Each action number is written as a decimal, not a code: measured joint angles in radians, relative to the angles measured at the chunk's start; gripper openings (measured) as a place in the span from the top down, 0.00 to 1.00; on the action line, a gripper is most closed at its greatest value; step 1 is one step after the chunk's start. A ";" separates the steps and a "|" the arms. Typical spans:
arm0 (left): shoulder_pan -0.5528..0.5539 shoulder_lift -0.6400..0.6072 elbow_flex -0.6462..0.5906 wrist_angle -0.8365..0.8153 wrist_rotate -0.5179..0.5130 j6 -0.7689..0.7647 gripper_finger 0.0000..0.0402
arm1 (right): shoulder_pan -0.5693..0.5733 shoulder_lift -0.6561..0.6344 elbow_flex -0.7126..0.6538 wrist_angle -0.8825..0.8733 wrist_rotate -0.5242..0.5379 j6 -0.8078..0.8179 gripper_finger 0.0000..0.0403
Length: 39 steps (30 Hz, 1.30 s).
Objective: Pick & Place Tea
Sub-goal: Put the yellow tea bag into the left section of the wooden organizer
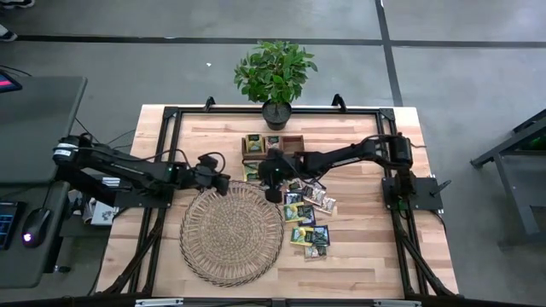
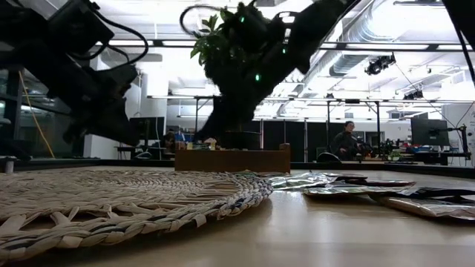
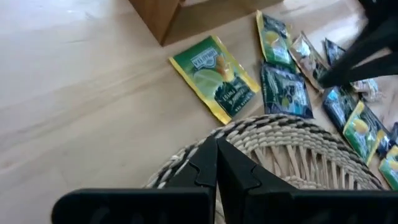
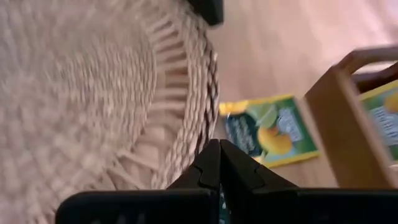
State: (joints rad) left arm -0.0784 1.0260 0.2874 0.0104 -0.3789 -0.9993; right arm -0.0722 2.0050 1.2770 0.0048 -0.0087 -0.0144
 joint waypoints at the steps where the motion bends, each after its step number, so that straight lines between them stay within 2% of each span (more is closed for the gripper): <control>1: 0.000 0.005 0.000 0.000 0.002 -0.002 1.00 | -0.004 0.011 0.000 -0.001 -0.009 -0.017 1.00; 6: 0.000 0.021 0.000 -0.011 0.004 -0.029 1.00 | -0.020 0.041 -0.001 -0.031 -0.037 -0.058 0.99; 10: 0.000 0.016 -0.010 -0.003 0.022 -0.031 1.00 | -0.027 0.043 0.001 -0.038 -0.076 -0.096 0.94; 14: 0.000 0.017 -0.051 0.037 0.040 -0.064 1.00 | -0.026 0.048 0.051 -0.101 -0.076 -0.139 0.83; 17: 0.000 0.016 -0.102 0.148 0.061 -0.080 1.00 | -0.026 0.061 0.107 -0.158 -0.066 -0.175 0.71; 21: 0.000 0.016 -0.167 0.302 0.087 -0.086 1.00 | -0.026 0.103 0.227 -0.263 -0.014 -0.228 0.57; 24: 0.000 0.016 -0.187 0.338 0.089 -0.100 1.00 | -0.027 0.160 0.332 -0.366 0.026 -0.283 0.51; 31: -0.001 0.016 -0.211 0.339 0.112 -0.120 1.00 | -0.026 0.309 0.535 -0.572 0.081 -0.395 0.49; 39: -0.001 0.016 -0.224 0.337 0.129 -0.136 1.00 | -0.032 0.346 0.578 -0.629 0.090 -0.413 0.49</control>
State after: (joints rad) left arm -0.0792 1.0424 0.0631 0.3477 -0.2496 -1.1351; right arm -0.1037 2.3508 1.8553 -0.6239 0.0811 -0.4278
